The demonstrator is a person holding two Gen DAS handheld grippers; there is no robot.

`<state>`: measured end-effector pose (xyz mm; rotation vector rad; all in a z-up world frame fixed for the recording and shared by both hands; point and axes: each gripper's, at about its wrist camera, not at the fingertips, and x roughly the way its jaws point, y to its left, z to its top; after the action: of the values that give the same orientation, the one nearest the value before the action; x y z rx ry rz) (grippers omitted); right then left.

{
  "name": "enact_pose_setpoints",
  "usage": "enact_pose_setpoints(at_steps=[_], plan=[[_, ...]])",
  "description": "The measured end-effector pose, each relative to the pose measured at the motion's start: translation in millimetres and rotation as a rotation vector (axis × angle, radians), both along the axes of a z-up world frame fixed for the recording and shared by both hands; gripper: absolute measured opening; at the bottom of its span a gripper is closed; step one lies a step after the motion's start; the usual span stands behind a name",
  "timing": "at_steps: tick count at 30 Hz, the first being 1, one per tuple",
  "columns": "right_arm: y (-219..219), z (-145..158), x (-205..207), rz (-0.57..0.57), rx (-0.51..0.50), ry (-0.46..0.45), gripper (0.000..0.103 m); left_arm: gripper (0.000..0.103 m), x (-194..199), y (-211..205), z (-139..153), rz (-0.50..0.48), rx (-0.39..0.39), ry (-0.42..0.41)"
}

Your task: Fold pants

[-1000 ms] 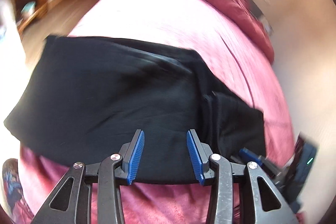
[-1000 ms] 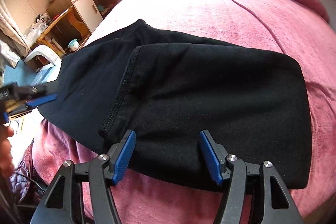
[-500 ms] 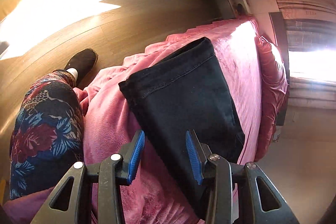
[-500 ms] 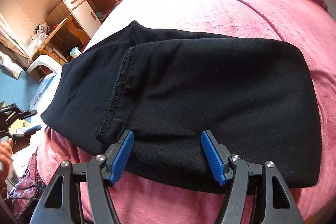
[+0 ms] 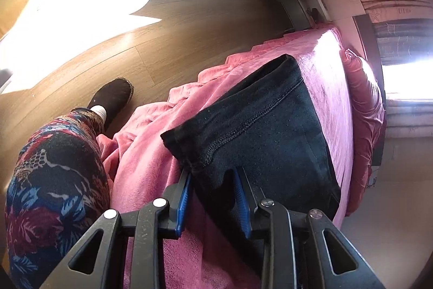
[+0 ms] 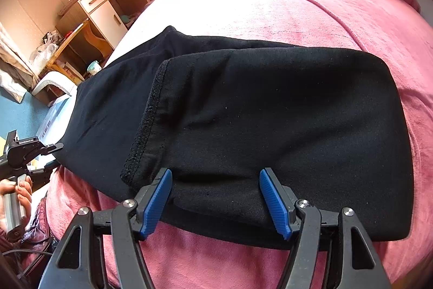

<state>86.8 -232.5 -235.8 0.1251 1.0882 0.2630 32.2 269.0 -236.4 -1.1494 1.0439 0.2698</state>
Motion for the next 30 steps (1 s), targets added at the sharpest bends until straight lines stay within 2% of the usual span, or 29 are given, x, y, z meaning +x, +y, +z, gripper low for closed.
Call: enact_pose_setpoints(at_steps=[2, 5, 9, 12, 16, 18, 20, 23, 30], plan=[[-1, 0, 0, -0.001, 0.004, -0.001, 0.068, 0.015, 2, -3, 5, -0.025, 0.039, -0.019], [-3, 5, 0, -0.003, 0.007, -0.008, 0.068, 0.011, 8, -21, 37, -0.107, 0.205, -0.095], [-16, 25, -2, -0.023, 0.053, -0.063, 0.068, 0.011, 24, -73, 101, -0.331, 0.407, -0.300], [-31, 43, 1, -0.020, 0.167, -0.083, 0.068, 0.011, 33, -127, 139, -0.543, 0.514, -0.447], [-49, 63, 12, 0.015, 0.410, -0.073, 0.071, 0.011, 38, -195, 159, -0.786, 0.536, -0.586], [-54, 71, 20, 0.042, 0.521, -0.065, 0.078, 0.011, 37, -222, 160, -0.888, 0.542, -0.625], [-54, 75, 28, 0.069, 0.599, -0.051, 0.080, 0.011, 34, -248, 160, -0.985, 0.553, -0.645], [-46, 77, 44, 0.112, 0.636, -0.021, 0.085, 0.011, 31, -277, 156, -1.091, 0.569, -0.651], [-32, 52, 77, 0.126, 0.614, 0.084, 0.085, 0.011, 24, -311, 142, -1.208, 0.653, -0.617]])
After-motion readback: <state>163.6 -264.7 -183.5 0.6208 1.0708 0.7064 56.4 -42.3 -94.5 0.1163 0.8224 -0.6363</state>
